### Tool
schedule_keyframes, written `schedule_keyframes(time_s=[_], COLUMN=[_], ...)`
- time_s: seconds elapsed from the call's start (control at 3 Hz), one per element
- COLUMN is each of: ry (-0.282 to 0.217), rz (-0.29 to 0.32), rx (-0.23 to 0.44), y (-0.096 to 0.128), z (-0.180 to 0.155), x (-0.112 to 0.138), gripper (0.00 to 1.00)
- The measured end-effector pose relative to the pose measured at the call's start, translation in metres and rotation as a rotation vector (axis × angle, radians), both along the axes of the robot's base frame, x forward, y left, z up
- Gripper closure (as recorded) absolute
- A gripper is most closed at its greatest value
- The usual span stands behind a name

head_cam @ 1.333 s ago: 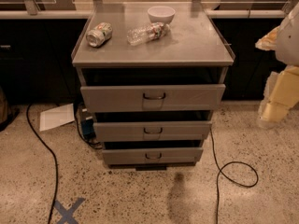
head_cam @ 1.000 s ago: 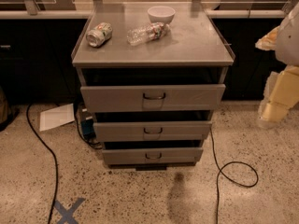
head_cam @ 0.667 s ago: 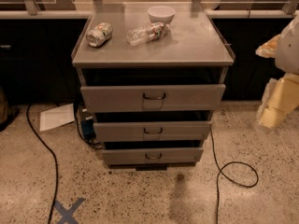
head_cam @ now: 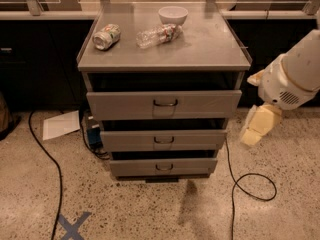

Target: Open top drawer

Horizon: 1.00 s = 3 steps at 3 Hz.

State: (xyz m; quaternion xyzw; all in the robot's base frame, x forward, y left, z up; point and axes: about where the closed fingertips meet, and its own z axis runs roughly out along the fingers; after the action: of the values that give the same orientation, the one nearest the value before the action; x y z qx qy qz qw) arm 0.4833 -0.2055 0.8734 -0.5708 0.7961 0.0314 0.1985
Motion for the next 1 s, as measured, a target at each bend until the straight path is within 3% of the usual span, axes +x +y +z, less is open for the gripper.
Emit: schedule_keyframes(time_s=[0.33, 1.0], ry=[-0.066, -0.093], rz=[-0.032, -0.008], rx=[0.033, 0.053], y=[0.0152, 0.0178], z=[-0.0359, -0.0391], x=[0.0552, 0.0618], gripper=[0.00, 0.00])
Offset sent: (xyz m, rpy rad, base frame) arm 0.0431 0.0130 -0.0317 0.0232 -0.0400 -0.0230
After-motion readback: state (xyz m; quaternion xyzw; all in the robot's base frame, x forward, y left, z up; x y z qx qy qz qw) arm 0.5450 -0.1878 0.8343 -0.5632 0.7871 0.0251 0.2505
